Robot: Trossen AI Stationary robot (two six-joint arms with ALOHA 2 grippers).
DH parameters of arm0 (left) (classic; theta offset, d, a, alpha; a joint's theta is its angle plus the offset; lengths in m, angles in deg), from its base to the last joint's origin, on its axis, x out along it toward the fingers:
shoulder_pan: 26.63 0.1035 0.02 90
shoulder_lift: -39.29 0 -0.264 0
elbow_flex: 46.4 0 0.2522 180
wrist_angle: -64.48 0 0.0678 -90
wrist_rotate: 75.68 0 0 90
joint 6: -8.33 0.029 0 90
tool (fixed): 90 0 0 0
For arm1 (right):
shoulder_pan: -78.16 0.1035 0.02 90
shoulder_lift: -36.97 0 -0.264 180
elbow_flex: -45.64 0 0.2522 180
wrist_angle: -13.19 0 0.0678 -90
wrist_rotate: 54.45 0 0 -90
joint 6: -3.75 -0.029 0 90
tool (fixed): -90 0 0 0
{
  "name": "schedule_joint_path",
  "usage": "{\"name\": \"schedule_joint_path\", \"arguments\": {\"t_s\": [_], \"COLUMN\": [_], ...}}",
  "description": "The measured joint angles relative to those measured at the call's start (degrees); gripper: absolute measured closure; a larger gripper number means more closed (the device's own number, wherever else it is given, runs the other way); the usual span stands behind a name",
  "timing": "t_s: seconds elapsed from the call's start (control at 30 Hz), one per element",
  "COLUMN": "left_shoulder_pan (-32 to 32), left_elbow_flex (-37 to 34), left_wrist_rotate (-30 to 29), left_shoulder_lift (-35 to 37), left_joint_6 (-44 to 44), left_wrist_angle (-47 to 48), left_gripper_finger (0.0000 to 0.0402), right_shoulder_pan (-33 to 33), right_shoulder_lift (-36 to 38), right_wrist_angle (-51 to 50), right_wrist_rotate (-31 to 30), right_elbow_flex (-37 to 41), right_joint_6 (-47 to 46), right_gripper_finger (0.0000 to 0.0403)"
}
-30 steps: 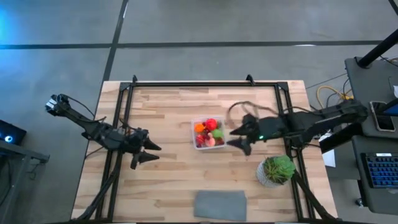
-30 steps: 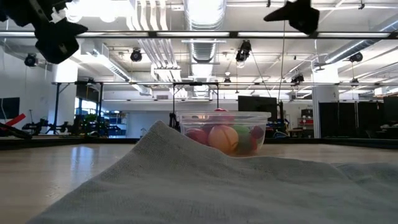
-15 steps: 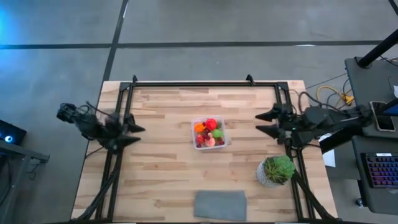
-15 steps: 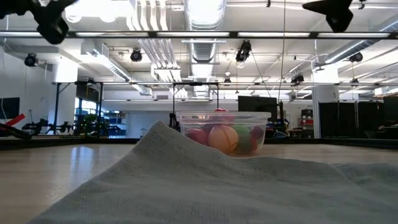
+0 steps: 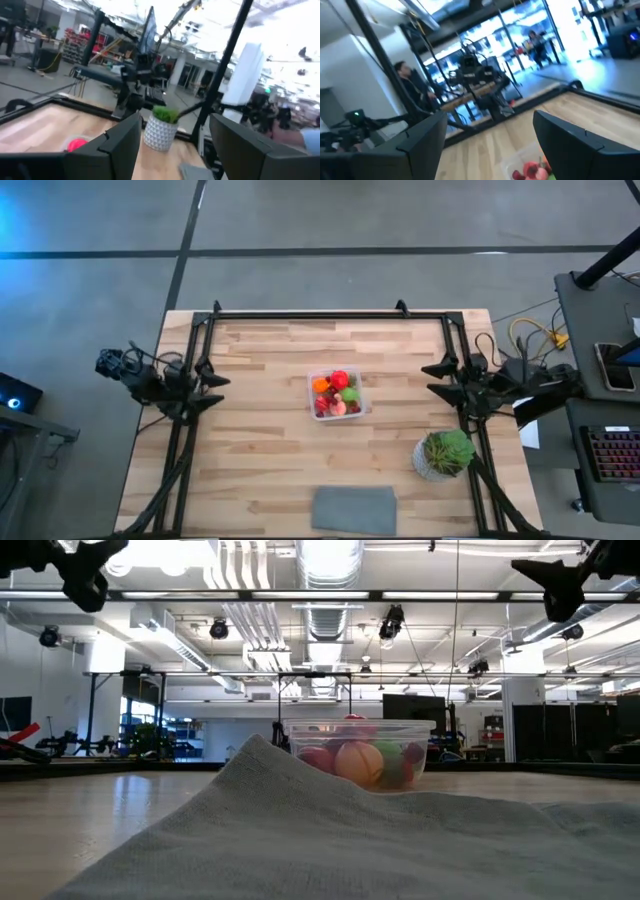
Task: Pick and placing Produce into tupperware
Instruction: Return to Home Position
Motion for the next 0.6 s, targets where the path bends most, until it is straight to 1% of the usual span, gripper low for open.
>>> {"name": "schedule_joint_path", "arguments": {"t_s": [0.07, 0.13, 0.2, 0.3, 0.37, 0.5, 0.6], "left_shoulder_pan": [0.05, 0.02, 0.02, 0.03, 0.02, 0.15, 0.15], "left_elbow_flex": [-1.33, -3.15, -4.36, -6.96, -8.6, -12.26, -14.65], "left_wrist_rotate": [-0.68, -1.24, -1.4, -3.84, -4.84, -5.56, -5.45], "left_shoulder_lift": [0.56, 0.52, 0.51, 0.53, 0.53, 0.56, 0.56], "left_joint_6": [0.06, -0.22, -1.91, -5.19, -7.4, -10.79, -12.63], "left_wrist_angle": [-1.02, 0.5, -0.13, -0.3, 0.03, -3.05, -5.17], "left_gripper_finger": [0.0181, 0.0181, 0.0181, 0.0181, 0.0181, 0.0181, 0.0181], "right_shoulder_pan": [0.0, -0.01, -0.02, 0.0, 0.0, -0.03, -0.13], "right_shoulder_lift": [2.73, 4.75, 4.55, 3.9, 4.4, 4.62, 4.6], "right_wrist_angle": [3.36, 5.75, 7.55, 9.74, 9.23, 9.53, 9.58], "right_wrist_rotate": [0.27, 0.41, 1.16, 1.95, 1.92, 0.53, -3.27], "right_elbow_flex": [3.24, 6.03, 8.16, 9.73, 10.96, 12.78, 14.93], "right_joint_6": [1.0, 1.49, 2.24, 2.36, 2.65, 4.28, 3.58], "right_gripper_finger": [0.0115, 0.0114, 0.0111, 0.0108, 0.0108, 0.0113, 0.0116]}}
